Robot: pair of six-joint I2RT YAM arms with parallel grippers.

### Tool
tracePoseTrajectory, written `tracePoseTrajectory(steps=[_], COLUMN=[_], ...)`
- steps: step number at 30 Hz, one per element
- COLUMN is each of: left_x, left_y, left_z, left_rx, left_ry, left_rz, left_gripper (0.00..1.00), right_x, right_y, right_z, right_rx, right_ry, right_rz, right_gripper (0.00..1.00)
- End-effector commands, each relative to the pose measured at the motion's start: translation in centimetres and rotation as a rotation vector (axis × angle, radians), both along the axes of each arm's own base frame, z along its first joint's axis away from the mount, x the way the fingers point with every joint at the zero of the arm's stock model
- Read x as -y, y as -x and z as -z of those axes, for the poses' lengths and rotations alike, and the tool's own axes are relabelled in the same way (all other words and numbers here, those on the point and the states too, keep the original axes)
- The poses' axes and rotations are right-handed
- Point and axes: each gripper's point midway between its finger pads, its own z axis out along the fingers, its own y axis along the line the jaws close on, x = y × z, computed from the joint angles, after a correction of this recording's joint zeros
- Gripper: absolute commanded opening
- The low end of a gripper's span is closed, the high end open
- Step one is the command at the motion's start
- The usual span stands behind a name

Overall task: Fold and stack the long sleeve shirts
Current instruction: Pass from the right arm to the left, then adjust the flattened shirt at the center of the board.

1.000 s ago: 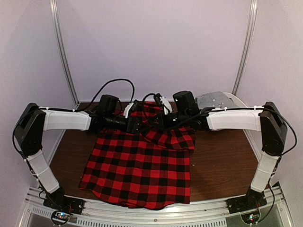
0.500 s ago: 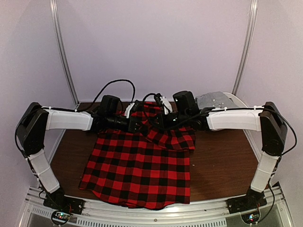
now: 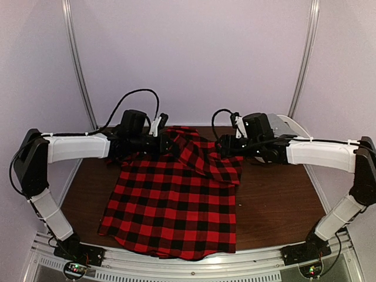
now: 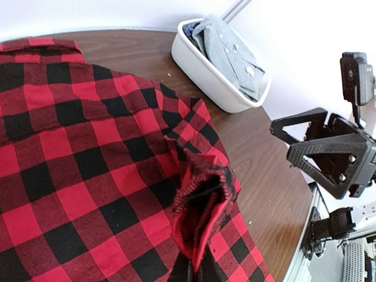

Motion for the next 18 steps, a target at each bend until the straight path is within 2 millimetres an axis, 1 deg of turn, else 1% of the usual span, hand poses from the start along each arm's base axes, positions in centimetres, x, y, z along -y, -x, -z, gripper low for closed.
tracePoseTrajectory(steps=[1, 3, 5, 8, 10, 14, 18], left_x=[-1.2, -1.9, -2.8, -4.3, -5.3, -7.4, -9.4], left_y=[-2.3, -2.9, -3.2, -4.0, -4.5, -5.1, -5.5], left_z=[-5.2, -6.1, -6.3, -6.8, -6.7, -6.3, -5.4], left_rx=[0.115, 0.139, 0.136, 0.149, 0.144, 0.134, 0.121], left_ry=[0.003, 0.000, -0.017, -0.031, -0.043, -0.061, -0.092], left_rz=[-0.130, -0.163, -0.190, -0.233, -0.254, -0.291, -0.331], left_gripper=[0.00, 0.00, 0.00, 0.00, 0.00, 0.00, 0.00], right_x=[5.8, 7.6, 9.1, 10.3, 10.6, 10.5, 10.1], right_y=[0.0, 0.5, 0.9, 1.3, 1.4, 1.3, 1.0], right_z=[0.8, 2.0, 3.4, 5.0, 5.8, 7.3, 8.5], right_rx=[-0.030, -0.054, -0.087, -0.123, -0.134, -0.165, -0.185], right_ry=[0.051, 0.071, 0.078, 0.078, 0.075, 0.090, 0.095], right_rz=[0.232, 0.284, 0.320, 0.342, 0.347, 0.346, 0.340], right_gripper=[0.66, 0.68, 0.71, 0.75, 0.78, 0.79, 0.79])
